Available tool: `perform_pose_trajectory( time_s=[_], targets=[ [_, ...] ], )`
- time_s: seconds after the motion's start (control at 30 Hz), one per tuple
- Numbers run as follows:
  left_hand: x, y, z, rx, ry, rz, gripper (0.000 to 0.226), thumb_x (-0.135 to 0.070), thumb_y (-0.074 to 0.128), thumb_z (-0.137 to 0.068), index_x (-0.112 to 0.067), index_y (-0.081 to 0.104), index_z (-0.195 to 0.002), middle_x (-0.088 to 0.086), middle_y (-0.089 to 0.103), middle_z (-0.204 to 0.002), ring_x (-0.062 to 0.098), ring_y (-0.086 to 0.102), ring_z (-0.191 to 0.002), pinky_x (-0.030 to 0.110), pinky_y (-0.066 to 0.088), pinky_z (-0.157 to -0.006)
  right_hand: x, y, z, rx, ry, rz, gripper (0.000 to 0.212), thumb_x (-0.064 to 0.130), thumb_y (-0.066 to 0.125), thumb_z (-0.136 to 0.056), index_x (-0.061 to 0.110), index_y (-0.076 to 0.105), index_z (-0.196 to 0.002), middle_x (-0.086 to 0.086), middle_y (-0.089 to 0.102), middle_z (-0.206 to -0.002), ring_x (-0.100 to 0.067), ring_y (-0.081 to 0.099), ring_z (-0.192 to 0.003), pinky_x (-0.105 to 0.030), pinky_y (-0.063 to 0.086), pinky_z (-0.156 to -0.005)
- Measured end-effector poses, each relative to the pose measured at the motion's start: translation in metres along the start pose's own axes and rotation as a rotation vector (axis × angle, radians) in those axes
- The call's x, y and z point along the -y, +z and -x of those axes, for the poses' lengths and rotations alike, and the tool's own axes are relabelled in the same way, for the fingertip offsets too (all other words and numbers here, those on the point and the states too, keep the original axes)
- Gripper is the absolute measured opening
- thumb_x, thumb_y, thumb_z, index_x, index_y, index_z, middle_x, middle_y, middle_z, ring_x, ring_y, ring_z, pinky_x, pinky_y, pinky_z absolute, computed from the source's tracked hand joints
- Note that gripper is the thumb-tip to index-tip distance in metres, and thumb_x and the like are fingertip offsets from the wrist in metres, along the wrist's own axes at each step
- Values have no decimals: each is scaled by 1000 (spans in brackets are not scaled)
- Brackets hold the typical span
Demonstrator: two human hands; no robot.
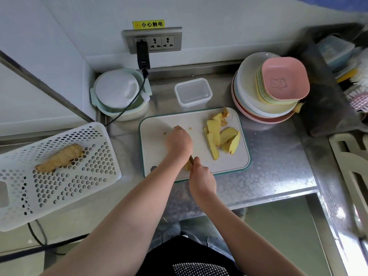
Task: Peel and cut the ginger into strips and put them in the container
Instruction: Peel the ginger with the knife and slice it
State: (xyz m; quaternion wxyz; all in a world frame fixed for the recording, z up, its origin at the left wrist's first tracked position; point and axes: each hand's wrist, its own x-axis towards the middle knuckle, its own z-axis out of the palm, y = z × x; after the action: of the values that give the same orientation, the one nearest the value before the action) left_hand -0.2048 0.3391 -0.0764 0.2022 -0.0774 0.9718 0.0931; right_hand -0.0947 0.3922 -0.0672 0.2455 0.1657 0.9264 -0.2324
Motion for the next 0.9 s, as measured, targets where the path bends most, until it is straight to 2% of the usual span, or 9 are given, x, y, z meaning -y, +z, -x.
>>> perform_pose_trajectory(
  time_s=[0.07, 0.23, 0.33, 0.43, 0.53, 0.67, 0.7, 0.8, 0.9],
  targets=[
    [-1, 2, -1, 12, -7, 6, 28, -9, 34, -98, -1, 46, -122, 12, 58, -121, 26, 60, -108, 29, 45, -78, -1, 1, -1, 4, 5, 16, 12, 8, 32, -99, 17, 25, -95, -15, 62, -90, -34, 60, -81, -37, 41, -61],
    [-7, 2, 0, 16, -1, 0, 29, -9, 33, -98, 0, 43, -124, 12, 58, -120, 27, 62, -103, 30, 43, -69, -5, 4, -4, -26, 6, 21, 8, 8, 30, -99, 16, 28, -99, -15, 64, -91, -35, 62, -83, -37, 43, -61],
    [0, 3, 2, 31, -30, 23, 34, -10, 31, -99, 2, 37, -131, 14, 59, -121, 30, 62, -105, 32, 43, -67, -1, 9, -1, -38, -13, 52, 19, 0, 31, -95, 12, 33, -109, -14, 65, -92, -35, 63, -84, -36, 42, -61],
    [8, 5, 3, 13, -45, 75, 34, -15, 29, -101, 1, 38, -130, 15, 62, -117, 32, 63, -102, 34, 44, -66, 3, 13, 2, -31, -24, 61, 26, -3, 32, -93, 11, 34, -115, -16, 65, -95, -35, 64, -86, -37, 43, -63],
    [9, 3, 6, 8, -17, 196, 35, -27, 24, -103, -3, 42, -123, 15, 64, -110, 32, 63, -98, 32, 39, -63, 0, 8, 1, -22, -8, 37, 17, 0, 32, -96, 11, 34, -109, -16, 64, -97, -36, 63, -89, -37, 42, -64],
    [27, 15, 26, 82, -64, 479, 58, -49, 18, -99, -4, 45, -123, 16, 55, -120, 34, 56, -105, 38, 43, -81, -8, 3, -3, -57, 14, -27, 11, 5, 30, -97, 16, 28, -96, -15, 60, -93, -35, 60, -86, -39, 42, -65],
    [32, 22, 36, 69, -43, 462, 54, -47, 21, -100, -3, 43, -123, 16, 52, -122, 35, 53, -108, 40, 41, -83, -10, 4, -4, -63, 20, -32, 11, 6, 31, -97, 16, 28, -96, -15, 60, -93, -35, 60, -85, -40, 43, -64],
    [47, 42, 59, 24, 153, 194, 42, -38, 28, -101, -2, 38, -119, 18, 46, -122, 35, 46, -111, 42, 39, -85, -9, 7, -5, -73, 21, -18, 8, 8, 33, -99, 16, 32, -101, -14, 62, -94, -34, 62, -84, -41, 47, -66],
    [49, 51, 58, 54, 193, 35, 45, -39, 23, -101, -3, 31, -126, 18, 40, -126, 33, 42, -114, 40, 38, -88, -8, 12, -5, -78, 2, 16, 8, 10, 34, -100, 15, 33, -106, -14, 63, -95, -35, 63, -86, -41, 48, -68]
  ],
)
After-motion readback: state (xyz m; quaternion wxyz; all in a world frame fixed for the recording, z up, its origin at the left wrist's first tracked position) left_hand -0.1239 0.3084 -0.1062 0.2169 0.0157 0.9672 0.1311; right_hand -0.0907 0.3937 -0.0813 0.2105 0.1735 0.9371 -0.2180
